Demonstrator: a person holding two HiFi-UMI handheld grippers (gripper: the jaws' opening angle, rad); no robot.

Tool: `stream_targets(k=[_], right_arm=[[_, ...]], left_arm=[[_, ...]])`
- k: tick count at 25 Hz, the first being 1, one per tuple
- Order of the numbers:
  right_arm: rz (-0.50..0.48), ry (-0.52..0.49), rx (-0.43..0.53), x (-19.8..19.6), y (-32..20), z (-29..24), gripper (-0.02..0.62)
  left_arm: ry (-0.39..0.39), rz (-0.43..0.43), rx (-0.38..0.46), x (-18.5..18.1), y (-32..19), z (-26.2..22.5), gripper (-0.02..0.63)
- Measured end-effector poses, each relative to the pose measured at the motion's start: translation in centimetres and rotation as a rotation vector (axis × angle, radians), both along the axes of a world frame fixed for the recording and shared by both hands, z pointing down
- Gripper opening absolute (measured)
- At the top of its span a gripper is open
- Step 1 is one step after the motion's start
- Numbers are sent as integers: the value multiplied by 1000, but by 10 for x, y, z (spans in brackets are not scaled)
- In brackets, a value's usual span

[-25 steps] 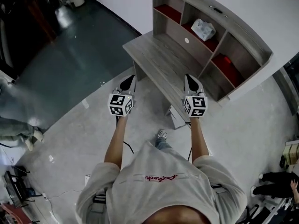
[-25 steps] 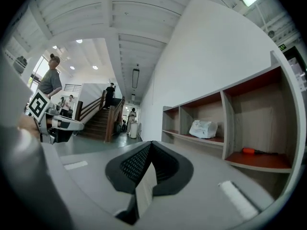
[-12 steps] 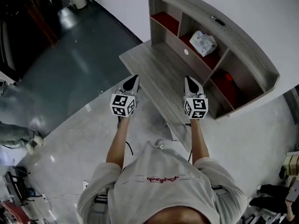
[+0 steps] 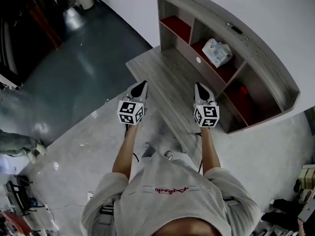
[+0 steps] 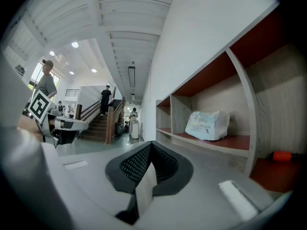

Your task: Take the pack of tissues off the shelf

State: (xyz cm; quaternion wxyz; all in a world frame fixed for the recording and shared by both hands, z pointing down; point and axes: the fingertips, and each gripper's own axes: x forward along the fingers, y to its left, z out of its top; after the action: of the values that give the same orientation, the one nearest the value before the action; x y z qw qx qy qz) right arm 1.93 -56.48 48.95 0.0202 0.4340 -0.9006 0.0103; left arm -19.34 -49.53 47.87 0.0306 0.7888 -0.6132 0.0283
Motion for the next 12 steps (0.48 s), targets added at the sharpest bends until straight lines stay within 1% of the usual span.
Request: stream_targets(k=[3,6,12], right_arm=[[14,8,-3,-2,-9,4,6],[37,18,-4,-8,-21,7,6],[121,35,-7,-12,-46,6,6]], left_arm=[[6,14,-4,-3,-14,5,3],[10,47,-5,-6,-35,9,2],[11,162,6,-4,-93,6,3]])
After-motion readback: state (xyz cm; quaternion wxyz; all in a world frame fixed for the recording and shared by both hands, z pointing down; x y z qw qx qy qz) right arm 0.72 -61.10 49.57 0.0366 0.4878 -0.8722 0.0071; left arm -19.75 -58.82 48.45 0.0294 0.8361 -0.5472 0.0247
